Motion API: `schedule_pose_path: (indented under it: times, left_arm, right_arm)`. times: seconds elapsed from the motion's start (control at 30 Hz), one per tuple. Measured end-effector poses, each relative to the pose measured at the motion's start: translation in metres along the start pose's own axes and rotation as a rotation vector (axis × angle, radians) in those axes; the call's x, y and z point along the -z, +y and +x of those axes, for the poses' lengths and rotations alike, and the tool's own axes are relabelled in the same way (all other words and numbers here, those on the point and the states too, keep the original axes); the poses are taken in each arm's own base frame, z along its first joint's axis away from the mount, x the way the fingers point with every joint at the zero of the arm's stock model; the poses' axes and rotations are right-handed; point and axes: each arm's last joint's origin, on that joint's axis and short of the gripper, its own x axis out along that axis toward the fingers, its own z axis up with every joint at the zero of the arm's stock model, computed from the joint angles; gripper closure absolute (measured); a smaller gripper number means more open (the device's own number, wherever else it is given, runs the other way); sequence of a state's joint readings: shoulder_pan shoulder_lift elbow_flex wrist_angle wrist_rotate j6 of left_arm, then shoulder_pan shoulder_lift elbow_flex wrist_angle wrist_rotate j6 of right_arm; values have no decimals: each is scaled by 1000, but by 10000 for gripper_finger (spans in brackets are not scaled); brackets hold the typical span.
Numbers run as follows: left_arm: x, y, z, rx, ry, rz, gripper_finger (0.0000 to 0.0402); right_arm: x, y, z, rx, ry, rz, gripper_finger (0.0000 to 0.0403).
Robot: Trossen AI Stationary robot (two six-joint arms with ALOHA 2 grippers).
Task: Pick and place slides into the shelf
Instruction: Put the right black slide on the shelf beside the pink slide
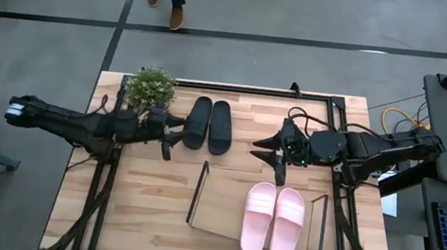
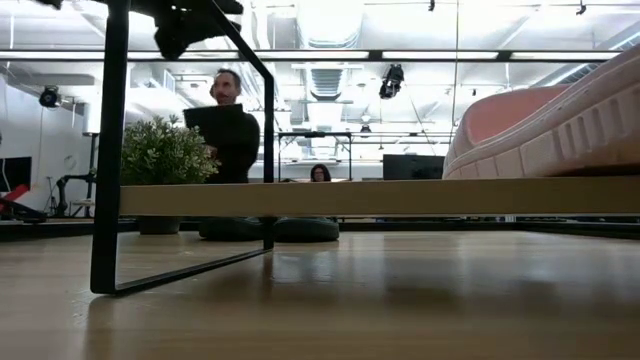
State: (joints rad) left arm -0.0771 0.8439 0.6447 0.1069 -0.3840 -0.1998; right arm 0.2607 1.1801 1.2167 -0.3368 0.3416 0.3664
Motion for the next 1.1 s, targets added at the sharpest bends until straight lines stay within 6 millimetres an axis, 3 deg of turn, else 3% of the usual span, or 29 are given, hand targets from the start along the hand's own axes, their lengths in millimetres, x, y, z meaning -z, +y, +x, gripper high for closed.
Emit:
schedule_pose_path:
  times: [0.17,0.33,0.57,0.9,1.1]
  left_arm:
    - [-22,9,18,43,159,-5,242]
    - [-35,19,40,-31,302,25,242]
    - [-44,28,76,95,475,35,242]
    - [-60,47,121,117,588,56,242]
    - [-59,65,142,131,727,95,242]
  right_arm:
    - [3,-1,0,5,14,-6,274]
    - [5,-2,0,12,31,-12,269]
    - [5,-2,0,12,31,-21,273]
    - [5,-2,0,12,32,-17,269]
    - [5,-2,0,12,33,-17,266]
